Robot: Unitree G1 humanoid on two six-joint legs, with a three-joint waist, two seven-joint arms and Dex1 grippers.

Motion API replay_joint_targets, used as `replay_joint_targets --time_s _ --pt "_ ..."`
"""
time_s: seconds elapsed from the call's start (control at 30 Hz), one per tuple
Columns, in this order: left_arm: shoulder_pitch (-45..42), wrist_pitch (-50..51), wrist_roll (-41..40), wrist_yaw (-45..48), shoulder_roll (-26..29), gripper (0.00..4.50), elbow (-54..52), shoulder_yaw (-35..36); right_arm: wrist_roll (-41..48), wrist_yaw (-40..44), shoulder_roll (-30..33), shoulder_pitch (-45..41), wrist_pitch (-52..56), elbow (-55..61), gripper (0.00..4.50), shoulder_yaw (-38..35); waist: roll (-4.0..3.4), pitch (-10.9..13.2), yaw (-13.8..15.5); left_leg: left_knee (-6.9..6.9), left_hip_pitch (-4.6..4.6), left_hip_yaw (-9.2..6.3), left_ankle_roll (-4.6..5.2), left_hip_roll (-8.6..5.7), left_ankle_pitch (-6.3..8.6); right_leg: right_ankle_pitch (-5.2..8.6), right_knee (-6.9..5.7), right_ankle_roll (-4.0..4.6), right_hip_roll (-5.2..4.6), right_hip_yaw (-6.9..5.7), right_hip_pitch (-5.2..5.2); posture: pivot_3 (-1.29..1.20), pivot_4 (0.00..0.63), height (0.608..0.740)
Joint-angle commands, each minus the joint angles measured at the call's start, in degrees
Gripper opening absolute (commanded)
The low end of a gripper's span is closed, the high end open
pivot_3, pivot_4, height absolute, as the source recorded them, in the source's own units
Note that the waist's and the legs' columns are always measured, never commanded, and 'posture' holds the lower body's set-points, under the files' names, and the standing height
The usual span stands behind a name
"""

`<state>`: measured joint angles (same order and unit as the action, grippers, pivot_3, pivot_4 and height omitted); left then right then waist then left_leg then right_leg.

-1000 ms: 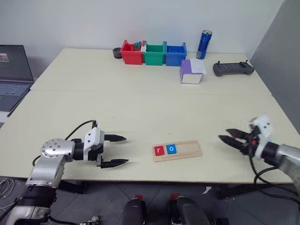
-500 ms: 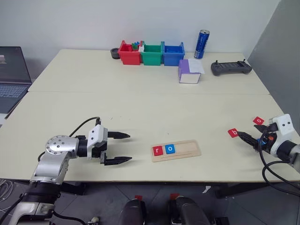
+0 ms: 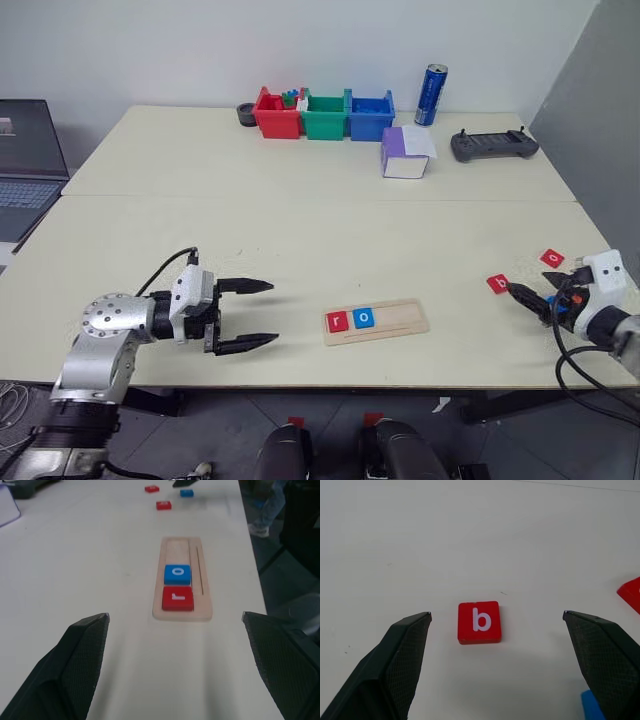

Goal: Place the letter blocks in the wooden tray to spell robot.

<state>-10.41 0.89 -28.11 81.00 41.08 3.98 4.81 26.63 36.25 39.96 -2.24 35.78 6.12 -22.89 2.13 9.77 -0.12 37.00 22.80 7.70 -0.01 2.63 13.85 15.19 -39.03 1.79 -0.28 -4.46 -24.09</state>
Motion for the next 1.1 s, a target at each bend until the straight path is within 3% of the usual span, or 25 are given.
replay_joint_targets --time_s 0.03,0.5,0.7,1.1 --pt "1.1 -0.5 -2.8 2.1 -0.2 4.5 -0.5 1.7 0.5 0.1 -0.1 -0.9 -0.9 0.9 4.48 -0.4 -0.01 0.0 -0.1 -0.01 0.0 0.01 0.0 0.0 0.0 0.0 0.0 0.0 0.0 0.0 -0.01 0.0 0.15 0.74" --pt "4.1 -8.2 -1.3 5.4 -1.6 4.5 6.7 3.3 -1.6 -2.0 -3.7 -0.7 -3.4 1.6 4.48 2.6 -0.01 0.0 -0.1 -0.01 -0.01 0.01 0.01 0.01 0.0 0.0 0.0 0.0 0.0 0.0 -0.01 0.0 0.15 0.74" --pt "3.1 -16.4 -1.5 10.7 -2.2 4.5 13.7 4.0 -2.4 -1.9 -3.9 -0.4 -4.7 0.7 4.48 3.2 -0.03 0.0 -0.1 -0.02 -0.01 0.01 0.01 0.01 0.01 0.0 0.01 0.0 0.0 0.0 -0.01 0.0 0.15 0.74" --pt "0.4 -22.8 -4.6 11.5 -0.2 4.5 20.7 0.3 -3.7 -2.7 -5.8 -2.0 -6.6 -2.1 4.48 4.2 -0.03 0.0 -0.1 -0.01 -0.01 0.01 0.01 0.01 0.01 0.0 0.01 0.0 0.0 0.0 -0.01 0.0 0.15 0.74"
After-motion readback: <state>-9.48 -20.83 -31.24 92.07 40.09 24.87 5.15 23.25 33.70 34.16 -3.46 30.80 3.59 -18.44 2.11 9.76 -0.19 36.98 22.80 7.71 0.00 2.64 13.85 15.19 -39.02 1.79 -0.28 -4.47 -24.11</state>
